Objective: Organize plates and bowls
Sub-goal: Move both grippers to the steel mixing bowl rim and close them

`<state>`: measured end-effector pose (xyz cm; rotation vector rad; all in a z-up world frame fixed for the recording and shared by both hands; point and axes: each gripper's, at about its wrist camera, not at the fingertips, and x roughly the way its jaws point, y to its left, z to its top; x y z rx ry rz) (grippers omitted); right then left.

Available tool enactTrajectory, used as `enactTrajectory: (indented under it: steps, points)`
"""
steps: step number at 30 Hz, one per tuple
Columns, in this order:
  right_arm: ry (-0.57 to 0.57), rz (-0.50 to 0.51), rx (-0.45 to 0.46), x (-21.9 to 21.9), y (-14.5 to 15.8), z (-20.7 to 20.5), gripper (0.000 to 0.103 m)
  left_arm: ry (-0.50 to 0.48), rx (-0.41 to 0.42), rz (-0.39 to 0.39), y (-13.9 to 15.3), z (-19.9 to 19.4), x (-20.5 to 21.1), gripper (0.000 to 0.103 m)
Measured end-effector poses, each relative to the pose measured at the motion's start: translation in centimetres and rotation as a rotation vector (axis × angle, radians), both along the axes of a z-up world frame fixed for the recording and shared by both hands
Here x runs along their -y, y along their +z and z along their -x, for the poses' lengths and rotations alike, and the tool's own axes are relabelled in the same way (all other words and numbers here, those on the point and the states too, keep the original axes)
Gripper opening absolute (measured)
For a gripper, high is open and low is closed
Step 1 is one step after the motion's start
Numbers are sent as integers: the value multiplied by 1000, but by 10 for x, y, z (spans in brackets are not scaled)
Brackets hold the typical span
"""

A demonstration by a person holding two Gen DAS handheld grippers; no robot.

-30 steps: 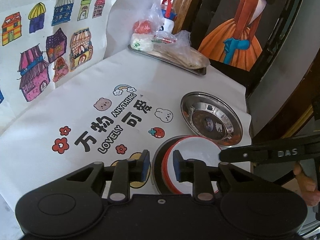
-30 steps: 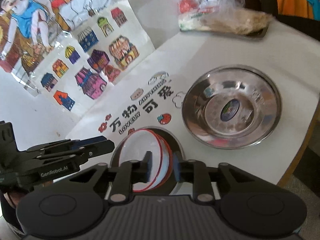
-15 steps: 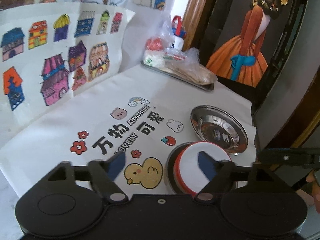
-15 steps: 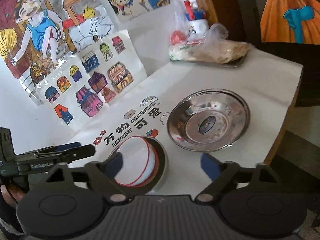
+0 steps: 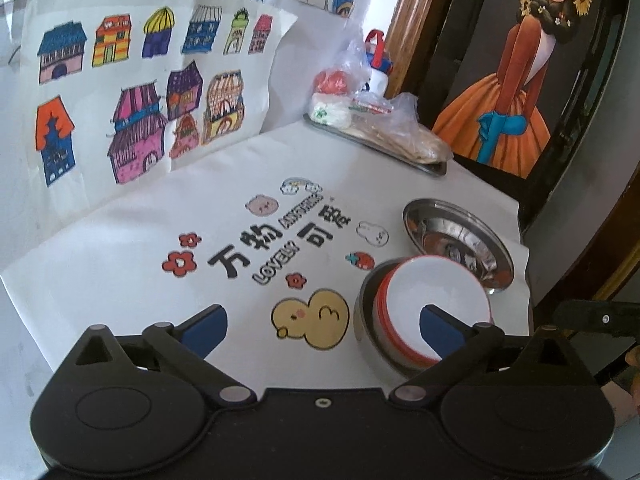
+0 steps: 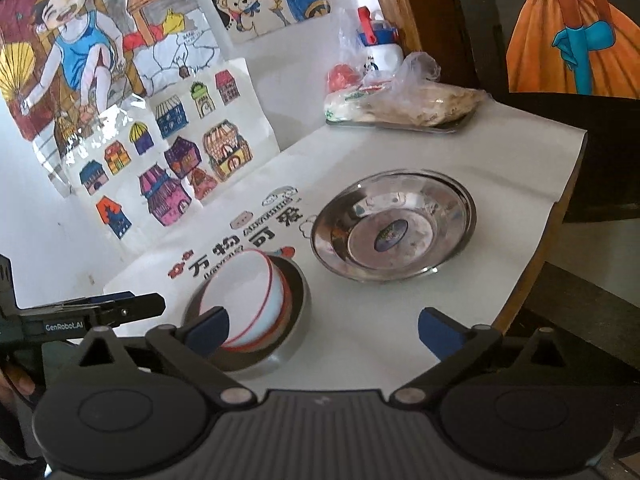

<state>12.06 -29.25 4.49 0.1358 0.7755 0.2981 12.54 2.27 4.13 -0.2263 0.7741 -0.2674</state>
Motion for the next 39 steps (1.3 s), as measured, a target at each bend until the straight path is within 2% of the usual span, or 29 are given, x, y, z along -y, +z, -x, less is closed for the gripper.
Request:
enactTrajectory:
  steps: [19, 34, 39]
  points:
    - [23, 28, -59, -3, -18, -20, 103, -58, -51, -38, -22, -4, 14, 102]
    - [35, 48, -95, -11, -29, -36, 102, -95, -88, -42, -25, -11, 18, 86]
    - [27, 30, -123, -10, -34, -41, 92, -102, -94, -18, -25, -13, 17, 72]
